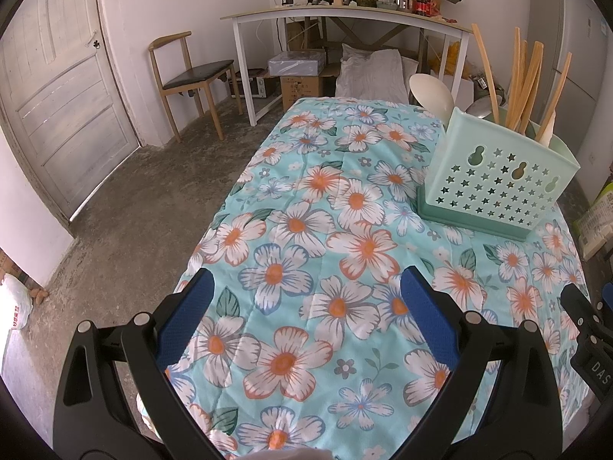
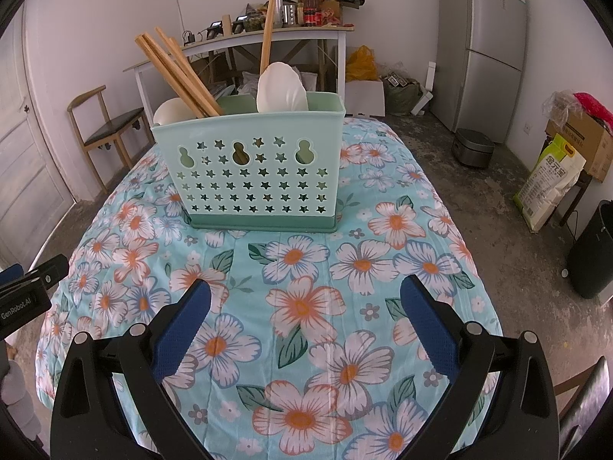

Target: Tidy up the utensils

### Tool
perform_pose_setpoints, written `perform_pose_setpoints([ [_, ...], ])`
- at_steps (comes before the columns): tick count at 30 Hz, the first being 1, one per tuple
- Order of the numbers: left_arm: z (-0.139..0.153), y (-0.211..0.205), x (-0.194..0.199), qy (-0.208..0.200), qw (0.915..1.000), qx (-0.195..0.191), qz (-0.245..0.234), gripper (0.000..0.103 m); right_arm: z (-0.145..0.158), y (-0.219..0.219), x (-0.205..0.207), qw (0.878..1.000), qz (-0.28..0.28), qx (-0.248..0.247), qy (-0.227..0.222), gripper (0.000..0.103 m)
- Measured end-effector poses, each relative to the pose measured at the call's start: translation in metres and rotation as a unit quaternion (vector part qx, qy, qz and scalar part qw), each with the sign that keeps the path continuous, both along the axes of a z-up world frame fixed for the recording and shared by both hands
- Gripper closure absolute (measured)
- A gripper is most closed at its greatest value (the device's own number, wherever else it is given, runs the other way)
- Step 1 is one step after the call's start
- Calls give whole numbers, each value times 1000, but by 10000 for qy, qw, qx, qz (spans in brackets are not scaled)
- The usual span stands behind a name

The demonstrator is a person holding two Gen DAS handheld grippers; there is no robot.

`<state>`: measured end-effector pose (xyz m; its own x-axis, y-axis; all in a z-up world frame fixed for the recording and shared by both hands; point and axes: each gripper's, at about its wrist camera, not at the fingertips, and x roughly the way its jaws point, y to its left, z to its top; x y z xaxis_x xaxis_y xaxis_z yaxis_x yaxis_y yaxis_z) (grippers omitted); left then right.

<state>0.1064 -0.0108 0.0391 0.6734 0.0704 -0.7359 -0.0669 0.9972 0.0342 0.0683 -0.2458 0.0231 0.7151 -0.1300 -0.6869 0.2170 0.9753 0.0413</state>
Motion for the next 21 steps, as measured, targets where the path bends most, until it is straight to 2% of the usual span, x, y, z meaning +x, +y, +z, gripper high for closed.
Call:
perform_pose_setpoints([
  [21, -1, -1, -1, 8, 10000, 1, -12, 9, 0, 0, 0, 10000, -1, 9, 3, 7],
])
